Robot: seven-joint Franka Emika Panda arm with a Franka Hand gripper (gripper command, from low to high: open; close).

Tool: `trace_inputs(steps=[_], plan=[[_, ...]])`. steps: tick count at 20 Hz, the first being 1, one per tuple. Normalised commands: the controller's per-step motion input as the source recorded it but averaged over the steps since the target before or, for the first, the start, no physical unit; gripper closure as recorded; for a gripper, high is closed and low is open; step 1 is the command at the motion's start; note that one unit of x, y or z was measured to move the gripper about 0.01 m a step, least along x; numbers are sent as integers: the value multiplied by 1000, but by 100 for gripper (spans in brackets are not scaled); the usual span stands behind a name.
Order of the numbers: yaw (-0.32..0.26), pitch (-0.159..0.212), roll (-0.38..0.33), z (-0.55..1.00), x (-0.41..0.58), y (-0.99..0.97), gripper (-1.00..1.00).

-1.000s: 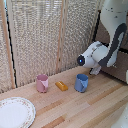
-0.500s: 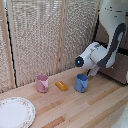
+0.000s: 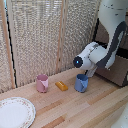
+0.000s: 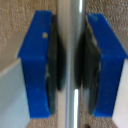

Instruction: Please adjust your gripper to match the height of the lower drawer handle. Progress your gripper onward until it happens to touch the drawer handle. Now, firmly take hold of it with your gripper, then steadily retract it to swing the drawer wide open.

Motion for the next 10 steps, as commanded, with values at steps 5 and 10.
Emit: trace_inputs(steps=[5,10], plan=[[-10,3,55,630,316,19,-100],[0,12,37,428,262,14,-100]])
